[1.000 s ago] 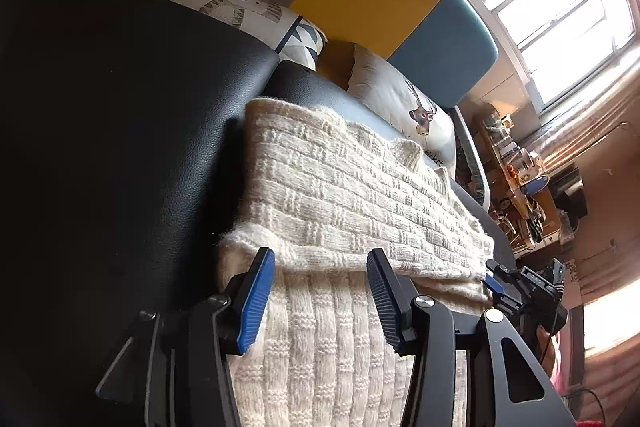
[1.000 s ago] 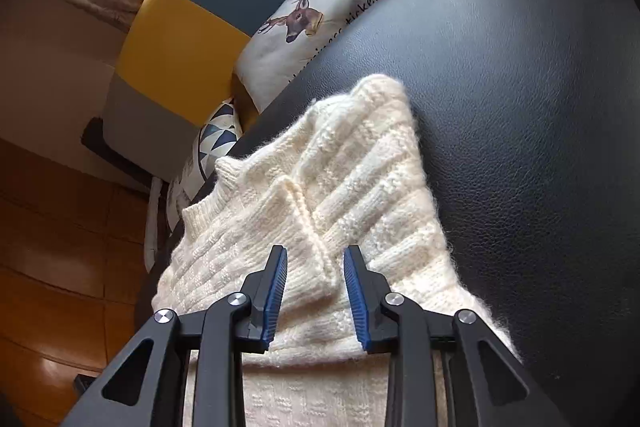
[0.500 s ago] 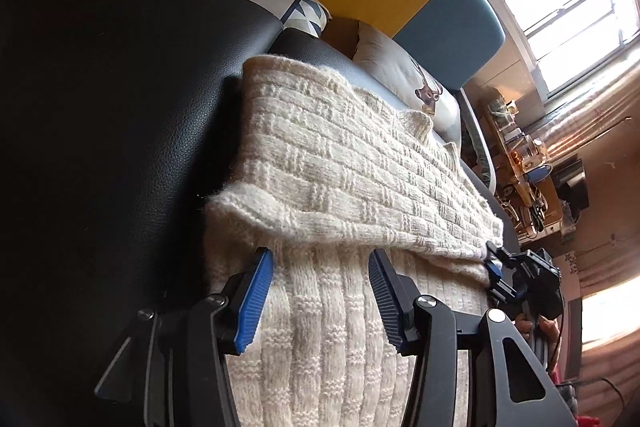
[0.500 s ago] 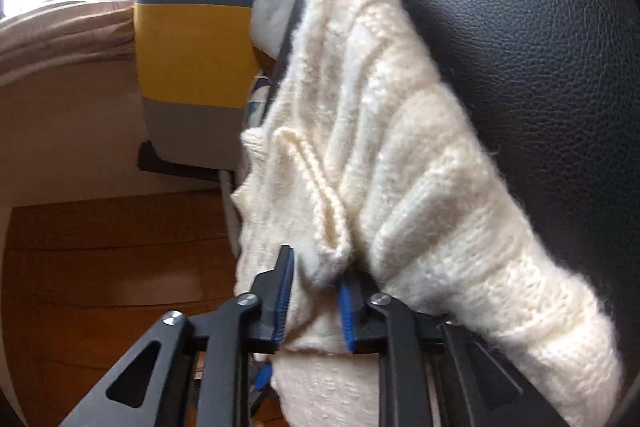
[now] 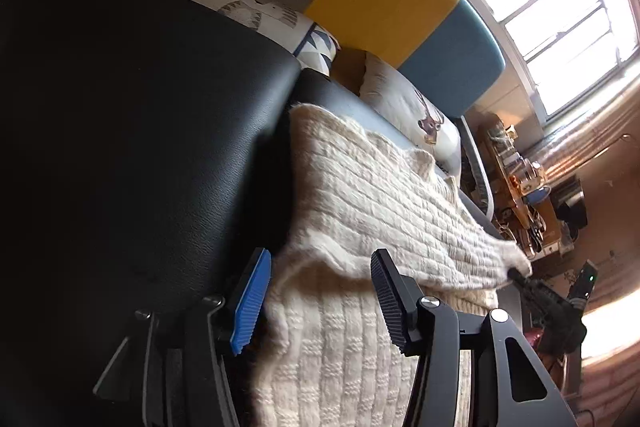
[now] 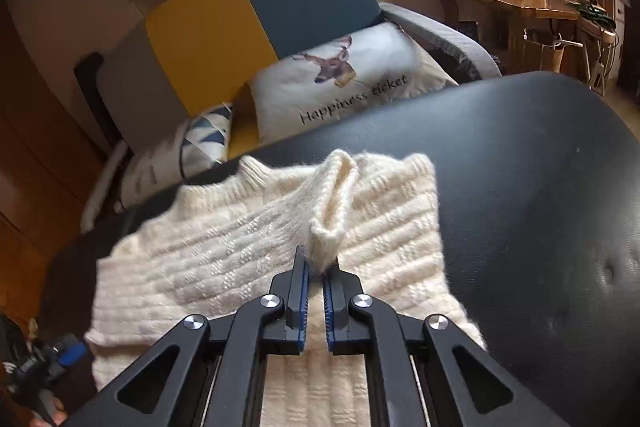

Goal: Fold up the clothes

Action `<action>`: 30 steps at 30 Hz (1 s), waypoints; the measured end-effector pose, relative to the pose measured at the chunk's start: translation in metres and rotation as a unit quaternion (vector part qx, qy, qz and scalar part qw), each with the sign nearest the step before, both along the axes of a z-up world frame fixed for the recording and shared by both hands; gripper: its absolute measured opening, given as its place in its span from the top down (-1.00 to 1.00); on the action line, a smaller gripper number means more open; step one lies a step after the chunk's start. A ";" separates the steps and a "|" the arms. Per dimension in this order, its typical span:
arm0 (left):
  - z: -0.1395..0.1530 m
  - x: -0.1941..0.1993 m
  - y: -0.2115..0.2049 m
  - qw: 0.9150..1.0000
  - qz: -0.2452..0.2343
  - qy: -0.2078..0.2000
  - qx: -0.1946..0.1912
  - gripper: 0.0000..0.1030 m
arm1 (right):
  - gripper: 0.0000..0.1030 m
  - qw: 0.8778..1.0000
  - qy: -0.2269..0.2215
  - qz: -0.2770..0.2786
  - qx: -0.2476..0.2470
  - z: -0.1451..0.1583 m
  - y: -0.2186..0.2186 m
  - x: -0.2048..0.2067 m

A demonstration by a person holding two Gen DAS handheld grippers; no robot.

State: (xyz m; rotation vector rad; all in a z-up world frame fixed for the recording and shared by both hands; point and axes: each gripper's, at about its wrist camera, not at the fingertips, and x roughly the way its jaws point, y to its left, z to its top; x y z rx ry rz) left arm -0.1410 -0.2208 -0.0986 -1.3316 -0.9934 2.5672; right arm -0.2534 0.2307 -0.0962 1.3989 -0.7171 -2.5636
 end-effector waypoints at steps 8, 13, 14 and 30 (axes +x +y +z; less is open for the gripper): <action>0.030 -0.032 -0.002 0.998 -0.002 0.056 -0.002 -0.04 | 0.90 0.997 -0.018 -0.007 0.079 -0.017 0.003 0.009; 0.015 -0.072 0.052 0.994 -0.081 0.026 -0.067 -0.07 | 0.81 0.999 -0.030 -0.006 0.033 -0.018 0.014 0.009; 0.008 -0.075 0.060 0.993 -0.087 0.016 -0.084 -0.07 | 0.78 0.999 -0.036 -0.008 0.008 -0.018 0.020 0.009; -0.023 -0.068 0.094 0.971 -0.124 0.033 -0.202 -0.08 | 0.58 0.975 0.005 0.093 0.200 -0.006 -0.010 -0.018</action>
